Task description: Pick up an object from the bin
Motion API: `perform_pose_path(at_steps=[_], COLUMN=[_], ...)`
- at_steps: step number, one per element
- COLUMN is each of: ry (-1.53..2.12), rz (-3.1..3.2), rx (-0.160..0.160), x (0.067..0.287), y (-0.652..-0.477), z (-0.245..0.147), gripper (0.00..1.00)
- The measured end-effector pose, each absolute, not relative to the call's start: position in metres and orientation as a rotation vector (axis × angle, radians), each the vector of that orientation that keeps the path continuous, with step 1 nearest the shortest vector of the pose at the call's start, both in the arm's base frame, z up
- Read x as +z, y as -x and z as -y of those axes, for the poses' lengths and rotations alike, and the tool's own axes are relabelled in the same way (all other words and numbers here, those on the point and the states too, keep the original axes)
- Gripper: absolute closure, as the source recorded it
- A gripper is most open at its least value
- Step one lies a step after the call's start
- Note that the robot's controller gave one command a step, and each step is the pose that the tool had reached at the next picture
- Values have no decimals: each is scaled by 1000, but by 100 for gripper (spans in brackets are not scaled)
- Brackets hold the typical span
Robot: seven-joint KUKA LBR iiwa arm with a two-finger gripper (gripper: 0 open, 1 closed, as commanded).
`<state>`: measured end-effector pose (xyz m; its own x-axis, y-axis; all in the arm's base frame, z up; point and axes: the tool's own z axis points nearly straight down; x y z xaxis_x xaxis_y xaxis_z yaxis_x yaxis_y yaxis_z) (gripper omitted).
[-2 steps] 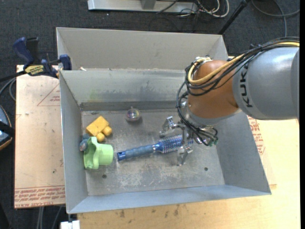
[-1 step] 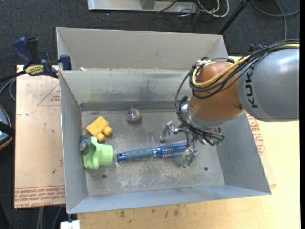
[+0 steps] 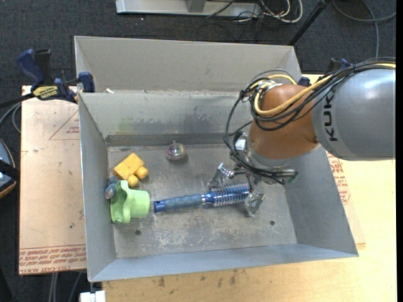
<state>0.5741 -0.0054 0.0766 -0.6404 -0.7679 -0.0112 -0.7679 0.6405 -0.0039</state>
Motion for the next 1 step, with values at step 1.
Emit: perform_pose_path(at_steps=[1], ry=[1327], rz=[-2841], rx=[1], x=[79], y=[-576], z=[4], gripper=[0])
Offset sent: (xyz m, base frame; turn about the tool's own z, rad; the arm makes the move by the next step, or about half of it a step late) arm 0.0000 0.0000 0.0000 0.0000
